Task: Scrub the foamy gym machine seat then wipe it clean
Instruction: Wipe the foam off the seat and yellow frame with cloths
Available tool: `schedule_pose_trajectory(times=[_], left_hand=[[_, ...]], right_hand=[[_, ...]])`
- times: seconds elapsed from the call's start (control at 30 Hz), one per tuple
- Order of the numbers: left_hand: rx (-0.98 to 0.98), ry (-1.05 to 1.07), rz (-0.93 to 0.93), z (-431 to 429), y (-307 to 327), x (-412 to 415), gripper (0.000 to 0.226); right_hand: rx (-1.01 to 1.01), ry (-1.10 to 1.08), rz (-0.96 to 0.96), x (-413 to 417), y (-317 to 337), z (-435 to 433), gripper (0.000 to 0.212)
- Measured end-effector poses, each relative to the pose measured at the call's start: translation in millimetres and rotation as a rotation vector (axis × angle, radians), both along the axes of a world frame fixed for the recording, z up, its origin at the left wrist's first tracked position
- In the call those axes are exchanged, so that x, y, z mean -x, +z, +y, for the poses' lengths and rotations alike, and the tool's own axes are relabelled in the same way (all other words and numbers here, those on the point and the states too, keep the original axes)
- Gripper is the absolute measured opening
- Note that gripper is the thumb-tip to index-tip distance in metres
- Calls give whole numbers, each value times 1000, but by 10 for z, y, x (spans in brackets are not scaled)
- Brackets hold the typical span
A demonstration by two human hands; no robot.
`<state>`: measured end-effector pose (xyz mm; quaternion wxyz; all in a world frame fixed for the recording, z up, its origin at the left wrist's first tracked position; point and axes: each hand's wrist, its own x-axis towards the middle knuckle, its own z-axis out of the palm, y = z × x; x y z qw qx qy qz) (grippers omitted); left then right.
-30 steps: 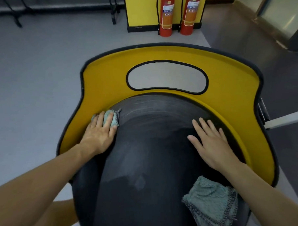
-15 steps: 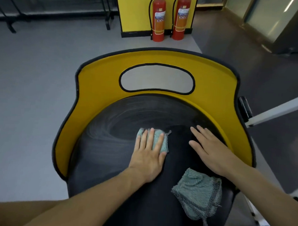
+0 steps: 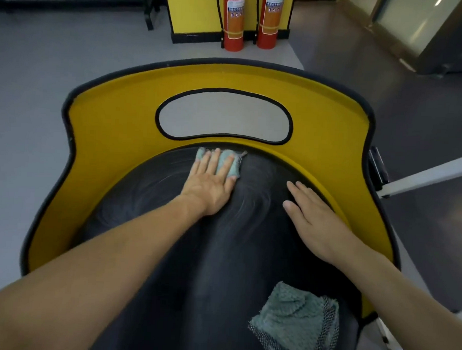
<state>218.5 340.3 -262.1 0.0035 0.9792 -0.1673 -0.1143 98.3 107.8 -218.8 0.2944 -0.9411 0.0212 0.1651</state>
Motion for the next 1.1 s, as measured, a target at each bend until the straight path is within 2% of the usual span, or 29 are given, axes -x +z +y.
schedule_pose_trajectory(times=[0.2,0.43,0.6,0.7,0.83,0.97,1.1], left_hand=[[10,32,13,837,8,1004,72],[168,-311,58,1046,48,2150,65],[243,-248,-24,1212,56,2264,70],[212,-158,-54,1296,38,2292,70],[162,-35,-3,1409,47,2216,79],[112,-127,5,1375,116,1944,79],[31,-165,-44,1269,218,1573,66]], right_hand=[[301,287,-64,243,-48,533,68],[439,563,-101,704,-93,1017,64],[467,612,-111,1034,-136,1080,75],[474,625,-155,1126,-205,1165,68],[498,572,-145,1186,-239,1285,71],[527,475,-262,1187,-343,1335,75],[586,453,-392,1088,-370,1366,73]])
